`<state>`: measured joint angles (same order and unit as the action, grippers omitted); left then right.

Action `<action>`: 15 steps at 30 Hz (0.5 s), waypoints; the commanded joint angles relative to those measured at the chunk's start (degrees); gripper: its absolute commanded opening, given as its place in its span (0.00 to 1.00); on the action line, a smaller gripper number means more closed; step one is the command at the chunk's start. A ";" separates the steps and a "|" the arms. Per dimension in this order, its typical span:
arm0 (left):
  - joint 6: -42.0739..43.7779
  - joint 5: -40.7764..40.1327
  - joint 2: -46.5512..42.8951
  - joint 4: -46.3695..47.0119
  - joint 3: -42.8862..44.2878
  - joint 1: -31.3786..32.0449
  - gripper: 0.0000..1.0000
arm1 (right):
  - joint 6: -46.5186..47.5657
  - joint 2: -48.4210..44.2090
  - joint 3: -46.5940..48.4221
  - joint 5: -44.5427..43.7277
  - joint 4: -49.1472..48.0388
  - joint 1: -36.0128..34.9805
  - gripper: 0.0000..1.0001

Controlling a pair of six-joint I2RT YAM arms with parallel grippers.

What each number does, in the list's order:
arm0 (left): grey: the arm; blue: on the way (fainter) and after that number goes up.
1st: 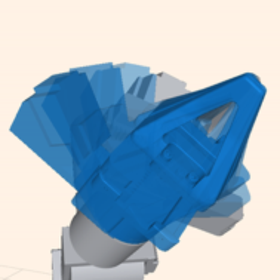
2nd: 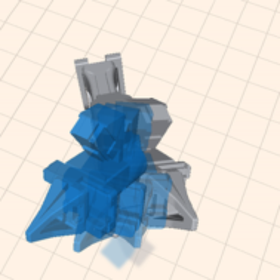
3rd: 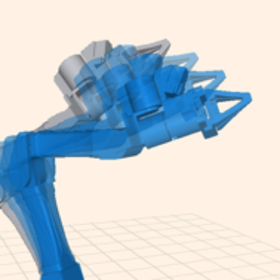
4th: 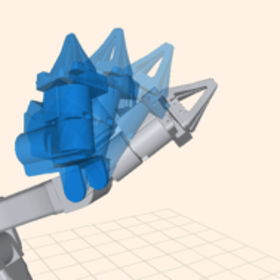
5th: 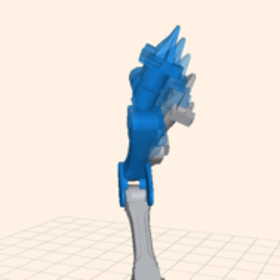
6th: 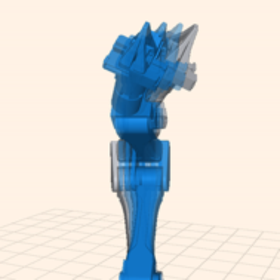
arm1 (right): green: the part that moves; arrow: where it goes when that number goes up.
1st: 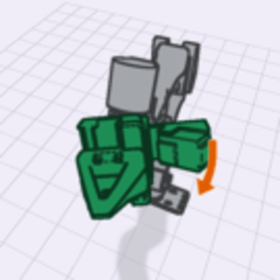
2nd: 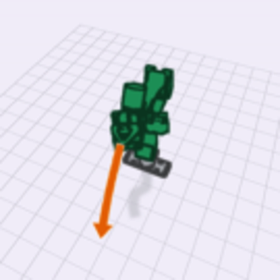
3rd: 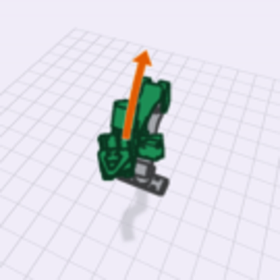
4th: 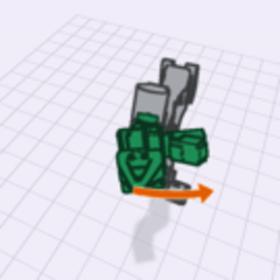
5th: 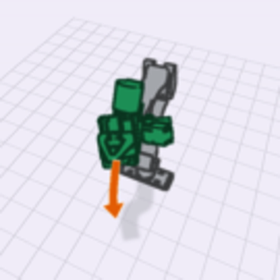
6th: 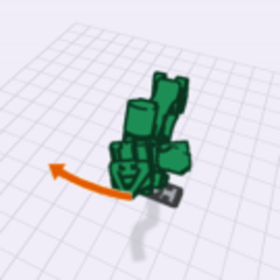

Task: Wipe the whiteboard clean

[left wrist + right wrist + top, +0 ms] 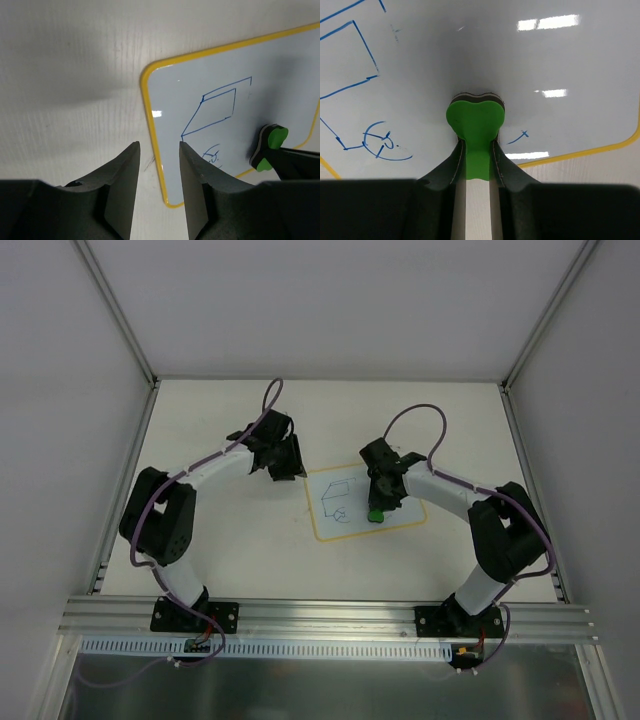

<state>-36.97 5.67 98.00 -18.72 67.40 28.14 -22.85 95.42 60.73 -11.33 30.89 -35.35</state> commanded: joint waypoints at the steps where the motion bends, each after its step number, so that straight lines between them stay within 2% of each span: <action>1: 4.01 -0.66 5.78 -0.18 5.10 0.34 0.38 | 1.84 -0.40 1.94 0.17 1.27 -0.24 0.00; 8: 6.29 -1.80 13.97 -0.18 11.09 0.33 0.37 | 2.81 -1.46 1.94 0.26 1.27 -0.24 0.00; 15: 8.58 -4.18 16.52 -0.18 12.41 0.34 0.38 | 3.34 -2.25 1.32 -0.09 1.36 -0.15 0.00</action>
<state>-30.81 3.70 113.84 -18.39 77.73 28.14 -20.25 95.42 60.84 -11.09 30.92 -35.35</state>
